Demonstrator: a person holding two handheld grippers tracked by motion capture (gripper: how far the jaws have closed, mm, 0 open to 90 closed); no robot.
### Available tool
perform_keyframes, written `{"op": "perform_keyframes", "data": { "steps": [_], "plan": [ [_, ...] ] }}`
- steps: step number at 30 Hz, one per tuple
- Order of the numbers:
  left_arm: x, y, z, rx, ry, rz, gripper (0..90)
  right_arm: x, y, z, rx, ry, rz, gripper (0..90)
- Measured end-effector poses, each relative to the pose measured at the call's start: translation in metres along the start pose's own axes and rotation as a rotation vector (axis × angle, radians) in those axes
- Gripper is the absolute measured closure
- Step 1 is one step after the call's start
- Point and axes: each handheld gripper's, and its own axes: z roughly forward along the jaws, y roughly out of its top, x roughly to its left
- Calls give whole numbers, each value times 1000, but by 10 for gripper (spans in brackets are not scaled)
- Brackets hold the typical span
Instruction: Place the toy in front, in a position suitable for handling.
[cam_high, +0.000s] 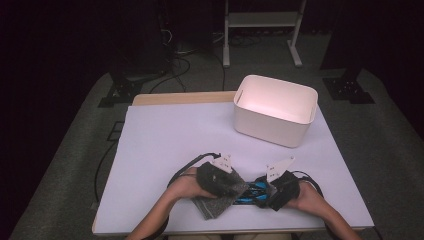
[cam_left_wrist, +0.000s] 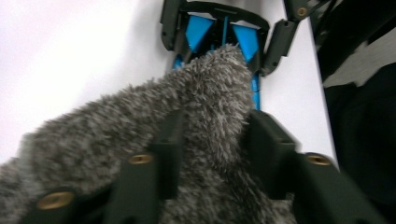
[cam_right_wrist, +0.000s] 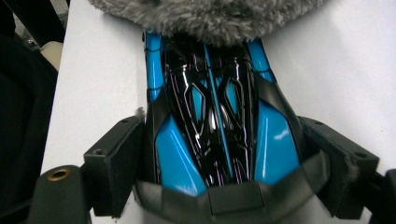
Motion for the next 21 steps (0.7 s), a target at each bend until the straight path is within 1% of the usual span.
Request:
{"op": "perform_keyframes", "data": {
  "steps": [1,2,3,4,5,6,7,8,9,10,11,12,13,14,15,16,17,18,19,21],
  "plan": [
    [0,0,0,0,0,0,668,0,0,0,0,0,0,182],
    [0,1,0,1,4,4,668,0,0,0,1,-2,0,182],
    [0,3,0,2,10,6,748,1,0,1,6,-14,-20,197],
    [0,3,0,2,10,6,769,1,0,1,6,-14,-20,197],
    [-1,3,-1,-1,18,18,769,1,0,0,9,-22,-34,203],
    [-1,4,-3,-7,13,15,791,2,1,0,11,-19,-28,205],
    [-1,5,-3,-7,9,19,798,2,2,0,20,-20,-30,208],
    [-2,7,-4,-20,-3,18,809,2,2,1,27,-24,-46,211],
    [-2,7,-4,-20,-3,18,808,2,2,1,27,-22,-50,214],
    [-3,9,-4,-31,-11,23,809,2,2,1,30,-25,-62,215],
    [-4,12,-4,-41,-19,29,809,2,2,1,30,-25,-62,215],
    [-5,15,-3,-53,-38,34,808,2,2,1,30,-24,-61,215],
    [-8,22,0,-64,-54,49,808,2,2,1,29,-24,-58,215],
    [-8,22,0,-64,-54,49,808,2,2,1,29,-24,-58,215],
    [-9,25,3,-61,-61,59,808,2,2,1,27,-23,-59,215],
    [-9,26,6,-44,-62,66,808,2,2,1,26,-23,-59,214],
    [-9,26,9,-29,-59,65,808,2,2,1,25,-23,-59,214],
    [-8,25,12,-21,-66,61,808,2,2,1,25,-23,-59,214],
    [-7,21,12,-33,-71,51,807,2,1,1,22,-24,-62,214],
    [-7,20,10,-30,-66,51,807,2,1,1,21,-24,-64,215]
  ]
}}
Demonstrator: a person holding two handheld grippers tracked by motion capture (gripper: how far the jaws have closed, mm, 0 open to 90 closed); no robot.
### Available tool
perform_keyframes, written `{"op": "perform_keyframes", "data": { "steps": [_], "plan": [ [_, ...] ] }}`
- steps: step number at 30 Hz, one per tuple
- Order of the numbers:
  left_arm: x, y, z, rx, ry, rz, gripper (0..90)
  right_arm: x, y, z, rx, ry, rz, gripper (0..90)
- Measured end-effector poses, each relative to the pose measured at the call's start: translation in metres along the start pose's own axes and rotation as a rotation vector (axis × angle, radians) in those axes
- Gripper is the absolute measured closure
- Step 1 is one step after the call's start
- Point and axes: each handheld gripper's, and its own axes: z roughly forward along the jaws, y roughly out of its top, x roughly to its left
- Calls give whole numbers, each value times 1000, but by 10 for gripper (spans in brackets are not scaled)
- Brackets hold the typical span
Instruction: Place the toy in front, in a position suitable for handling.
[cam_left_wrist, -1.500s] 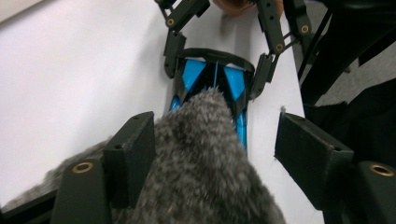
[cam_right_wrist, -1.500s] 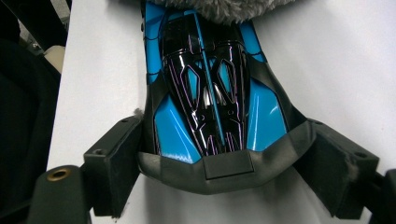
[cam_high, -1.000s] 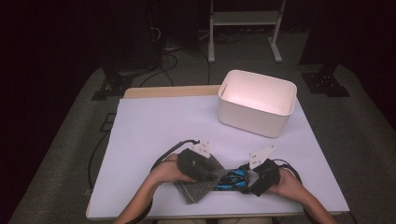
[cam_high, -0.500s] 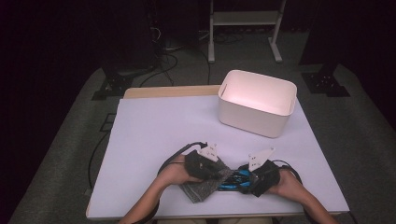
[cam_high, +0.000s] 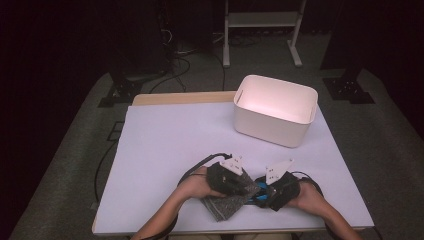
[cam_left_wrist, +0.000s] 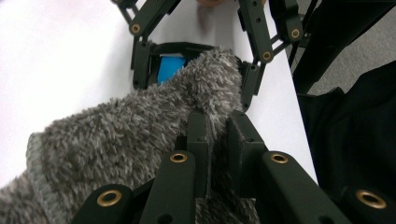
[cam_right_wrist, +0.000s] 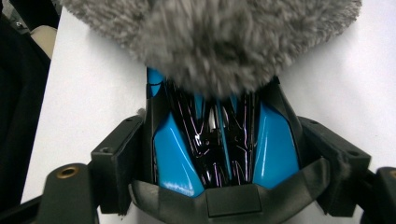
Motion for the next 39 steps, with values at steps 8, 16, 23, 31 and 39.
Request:
{"op": "perform_keyframes", "data": {
  "steps": [8,16,23,31,39],
  "plan": [
    [2,-33,-24,60,82,-48,792,-1,0,0,4,6,-12,217],
    [5,-43,-30,-17,52,-99,791,-4,7,1,43,32,-65,225],
    [10,-25,-30,-44,27,-61,792,-9,22,12,72,63,-114,227],
    [9,-31,-24,7,64,-88,655,-7,22,15,47,46,-74,213],
    [-2,-30,-22,43,88,-56,414,-6,19,15,22,34,-56,208]
  ]
}}
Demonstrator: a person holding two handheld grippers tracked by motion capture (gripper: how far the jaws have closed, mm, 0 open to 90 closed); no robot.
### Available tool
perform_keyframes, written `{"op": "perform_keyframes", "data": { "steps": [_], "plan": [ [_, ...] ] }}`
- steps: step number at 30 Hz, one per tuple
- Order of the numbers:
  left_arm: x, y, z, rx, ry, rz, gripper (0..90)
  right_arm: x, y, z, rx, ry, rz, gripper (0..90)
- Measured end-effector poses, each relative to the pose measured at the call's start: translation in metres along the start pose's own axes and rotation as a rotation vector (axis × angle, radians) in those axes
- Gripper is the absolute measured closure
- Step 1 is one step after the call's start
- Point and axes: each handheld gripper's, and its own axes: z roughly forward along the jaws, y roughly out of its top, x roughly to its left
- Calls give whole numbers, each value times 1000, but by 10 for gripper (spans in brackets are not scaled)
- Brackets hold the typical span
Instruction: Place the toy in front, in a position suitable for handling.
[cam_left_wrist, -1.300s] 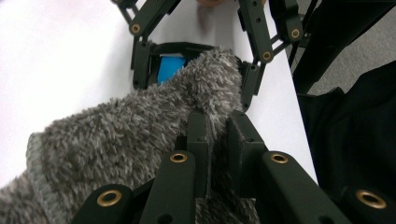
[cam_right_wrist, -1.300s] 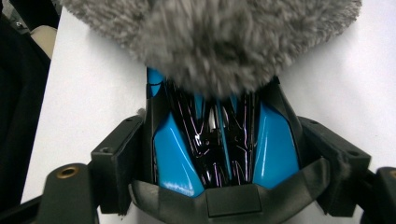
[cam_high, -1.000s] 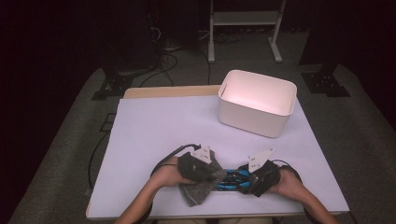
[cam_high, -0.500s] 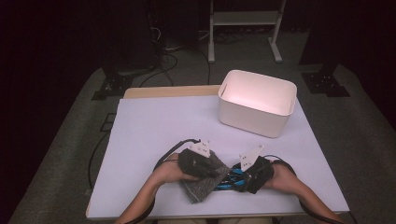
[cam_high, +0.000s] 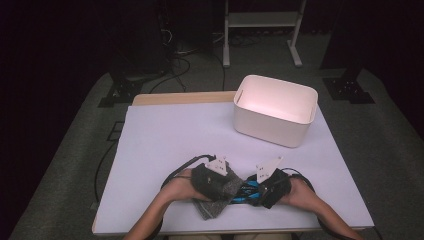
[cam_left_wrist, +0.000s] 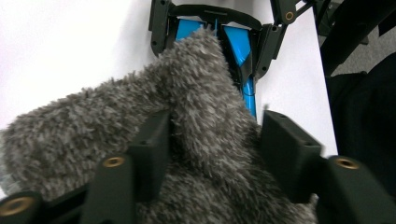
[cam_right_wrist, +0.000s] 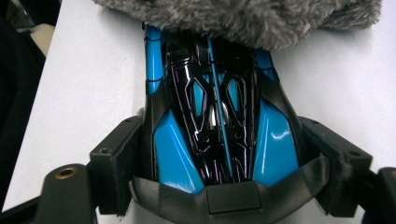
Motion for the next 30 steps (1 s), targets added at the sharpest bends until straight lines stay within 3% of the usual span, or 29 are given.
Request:
{"op": "perform_keyframes", "data": {
  "steps": [5,9,14,19,23,26,27,30],
  "plan": [
    [3,-2,-6,-20,21,-15,381,0,-2,0,-18,0,1,207],
    [6,-4,-5,-10,28,32,533,0,-3,0,-22,1,3,207],
    [6,-5,-3,-20,-3,52,770,0,-5,0,-39,2,5,207],
    [5,-9,-9,19,-1,57,786,0,-5,0,-40,-2,6,206],
    [5,-21,-20,48,49,65,784,0,-5,0,-41,-3,4,207],
    [8,-35,-28,28,73,17,782,0,-5,0,-42,-3,2,207],
    [10,-39,-29,-3,60,-13,785,0,-5,0,-42,-2,2,207],
    [10,-38,-27,-12,46,-23,787,0,-5,1,-41,-3,3,207]
  ]
}}
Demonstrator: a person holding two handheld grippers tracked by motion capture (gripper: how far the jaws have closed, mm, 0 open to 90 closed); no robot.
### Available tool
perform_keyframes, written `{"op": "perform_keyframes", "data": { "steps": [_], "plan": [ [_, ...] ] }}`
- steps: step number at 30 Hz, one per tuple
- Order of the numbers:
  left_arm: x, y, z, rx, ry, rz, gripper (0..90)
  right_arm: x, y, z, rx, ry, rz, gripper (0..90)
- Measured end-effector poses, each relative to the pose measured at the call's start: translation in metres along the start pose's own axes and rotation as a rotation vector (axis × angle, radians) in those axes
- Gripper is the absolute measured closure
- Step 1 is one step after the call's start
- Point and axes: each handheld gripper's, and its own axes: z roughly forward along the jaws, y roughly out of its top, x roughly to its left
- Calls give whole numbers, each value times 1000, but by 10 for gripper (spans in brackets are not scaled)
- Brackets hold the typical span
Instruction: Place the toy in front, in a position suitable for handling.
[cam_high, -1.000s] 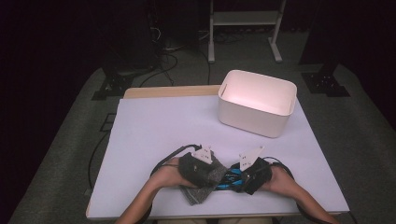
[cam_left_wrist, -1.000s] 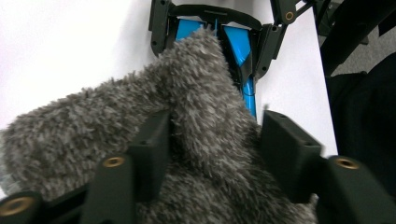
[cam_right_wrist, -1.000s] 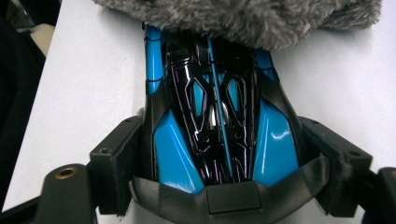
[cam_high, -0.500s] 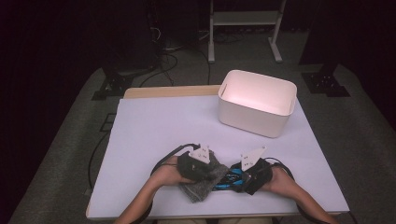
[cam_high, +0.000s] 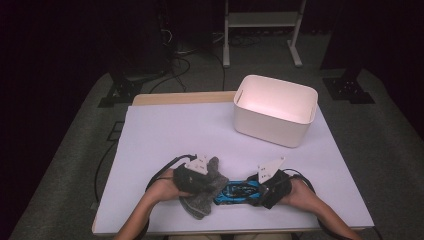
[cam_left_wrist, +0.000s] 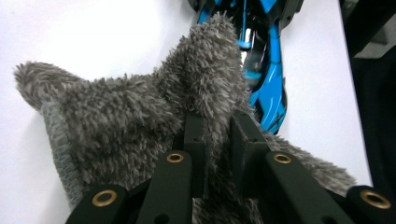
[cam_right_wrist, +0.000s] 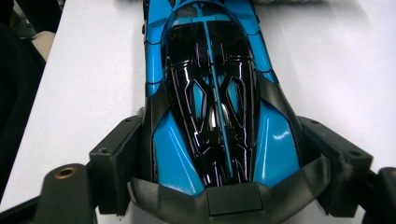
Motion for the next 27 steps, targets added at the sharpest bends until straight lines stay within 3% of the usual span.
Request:
{"op": "perform_keyframes", "data": {
  "steps": [5,11,16,20,22,27],
  "plan": [
    [1,25,13,-30,-23,37,788,0,0,0,-1,-2,2,207],
    [7,47,31,-28,-54,40,786,0,-1,0,-10,-2,-7,207],
    [8,40,27,-28,-63,21,786,0,-2,0,-14,-2,-6,207],
    [6,23,17,-23,-68,14,788,0,-2,0,-13,-1,0,207],
    [2,13,9,-13,-38,15,789,0,-2,0,-15,-2,-1,207],
    [-2,5,5,-34,-33,9,790,0,-2,0,-13,-3,-5,207]
  ]
}}
